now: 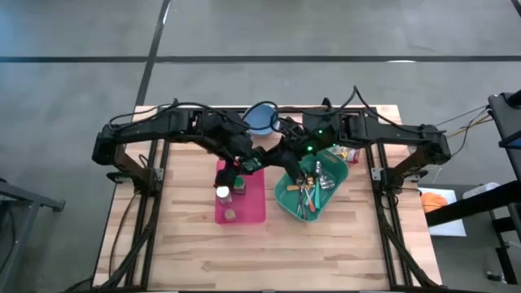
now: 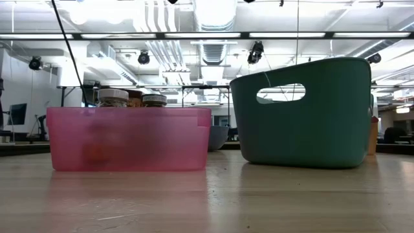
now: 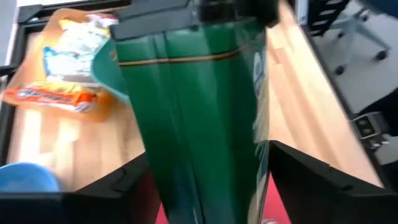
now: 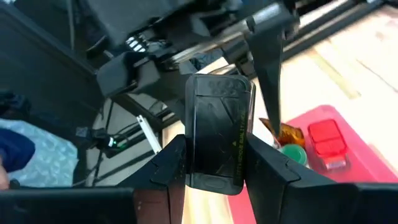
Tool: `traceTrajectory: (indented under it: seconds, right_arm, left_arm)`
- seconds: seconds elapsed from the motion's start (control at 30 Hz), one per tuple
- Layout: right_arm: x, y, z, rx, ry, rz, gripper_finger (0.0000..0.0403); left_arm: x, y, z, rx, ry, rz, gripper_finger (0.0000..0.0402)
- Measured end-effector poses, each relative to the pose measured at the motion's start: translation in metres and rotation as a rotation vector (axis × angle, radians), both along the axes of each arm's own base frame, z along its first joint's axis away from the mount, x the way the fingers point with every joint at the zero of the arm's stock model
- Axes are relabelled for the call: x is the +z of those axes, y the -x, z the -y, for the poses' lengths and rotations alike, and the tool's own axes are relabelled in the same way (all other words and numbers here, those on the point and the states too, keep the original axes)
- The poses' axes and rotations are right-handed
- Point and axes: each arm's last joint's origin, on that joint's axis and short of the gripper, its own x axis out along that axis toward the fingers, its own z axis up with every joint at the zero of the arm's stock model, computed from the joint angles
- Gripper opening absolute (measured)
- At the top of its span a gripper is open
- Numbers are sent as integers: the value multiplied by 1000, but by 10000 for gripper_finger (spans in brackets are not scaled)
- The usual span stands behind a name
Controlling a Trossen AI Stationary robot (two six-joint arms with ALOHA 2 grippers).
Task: Pick & Place Food Item
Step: Put the black spice can into the red bin
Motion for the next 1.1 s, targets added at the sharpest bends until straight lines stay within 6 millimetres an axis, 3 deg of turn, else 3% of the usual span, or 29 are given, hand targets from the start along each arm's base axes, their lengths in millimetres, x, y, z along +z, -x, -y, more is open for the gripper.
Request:
traceTrajectory:
  seconds: [0.37, 0.67, 0.93, 1.1]
  right_arm:
    - [16, 3, -9, 93, 74, 72, 118]
    - [17, 4, -10, 71, 78, 74, 119]
    - [33, 8, -9, 16, 33, 109, 231]
    - [57, 15, -10, -30, 109, 192, 270]
  left_arm:
    - [3, -2, 4, -80, 106, 39, 134]
    - [4, -3, 4, -88, 126, 49, 131]
    - [21, 10, 3, -44, 122, 127, 131]
    - [43, 28, 3, 1, 101, 250, 131]
